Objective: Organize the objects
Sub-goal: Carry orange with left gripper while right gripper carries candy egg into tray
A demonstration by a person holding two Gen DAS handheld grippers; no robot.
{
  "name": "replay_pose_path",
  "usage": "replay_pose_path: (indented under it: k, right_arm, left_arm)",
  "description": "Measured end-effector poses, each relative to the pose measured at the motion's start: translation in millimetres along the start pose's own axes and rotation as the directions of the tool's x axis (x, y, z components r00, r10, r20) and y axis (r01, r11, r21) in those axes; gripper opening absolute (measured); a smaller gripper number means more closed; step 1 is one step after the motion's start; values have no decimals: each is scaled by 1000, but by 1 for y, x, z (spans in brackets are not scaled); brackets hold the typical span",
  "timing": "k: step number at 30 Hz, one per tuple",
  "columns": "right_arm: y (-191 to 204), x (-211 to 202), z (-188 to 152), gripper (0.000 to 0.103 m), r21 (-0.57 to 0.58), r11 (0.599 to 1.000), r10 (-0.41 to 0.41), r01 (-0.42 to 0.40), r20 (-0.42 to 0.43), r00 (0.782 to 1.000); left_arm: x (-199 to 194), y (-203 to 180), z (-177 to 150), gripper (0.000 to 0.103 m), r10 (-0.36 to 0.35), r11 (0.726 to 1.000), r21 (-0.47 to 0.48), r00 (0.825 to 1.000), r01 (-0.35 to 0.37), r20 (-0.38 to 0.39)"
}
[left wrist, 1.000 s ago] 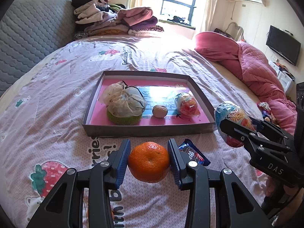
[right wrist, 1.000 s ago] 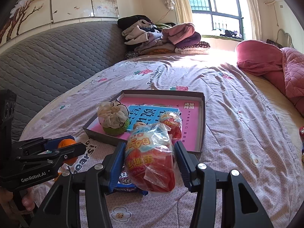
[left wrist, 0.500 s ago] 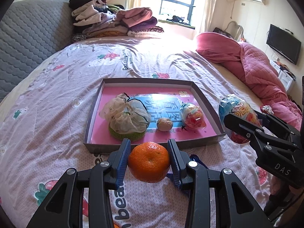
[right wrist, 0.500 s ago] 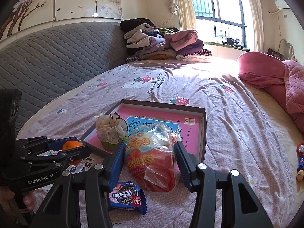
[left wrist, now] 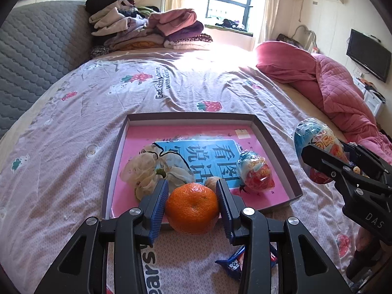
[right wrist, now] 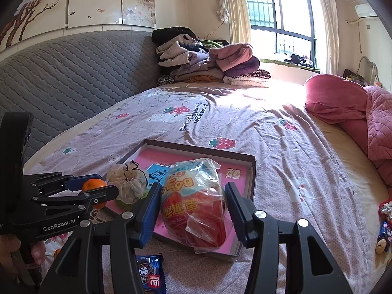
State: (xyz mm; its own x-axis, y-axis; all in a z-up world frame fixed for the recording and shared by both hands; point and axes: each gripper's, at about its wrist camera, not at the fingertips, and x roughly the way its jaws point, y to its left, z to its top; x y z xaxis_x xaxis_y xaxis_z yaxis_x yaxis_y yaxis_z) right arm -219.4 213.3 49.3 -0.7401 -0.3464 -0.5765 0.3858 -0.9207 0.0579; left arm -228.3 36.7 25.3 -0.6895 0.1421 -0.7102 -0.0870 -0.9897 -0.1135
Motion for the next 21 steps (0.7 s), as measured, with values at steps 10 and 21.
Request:
replay_pose_path:
  k: [10, 21]
  right_arm:
    - [-24, 38, 10, 53, 18, 999, -49, 49, -33, 998]
    - [-28, 67, 19, 53, 1, 999, -51, 51, -48, 998]
  left_arm:
    - [23, -2, 18, 42, -2, 1000, 4, 1000, 2, 5]
    - [48, 7, 38, 42, 20, 1000, -7, 1000, -20, 1]
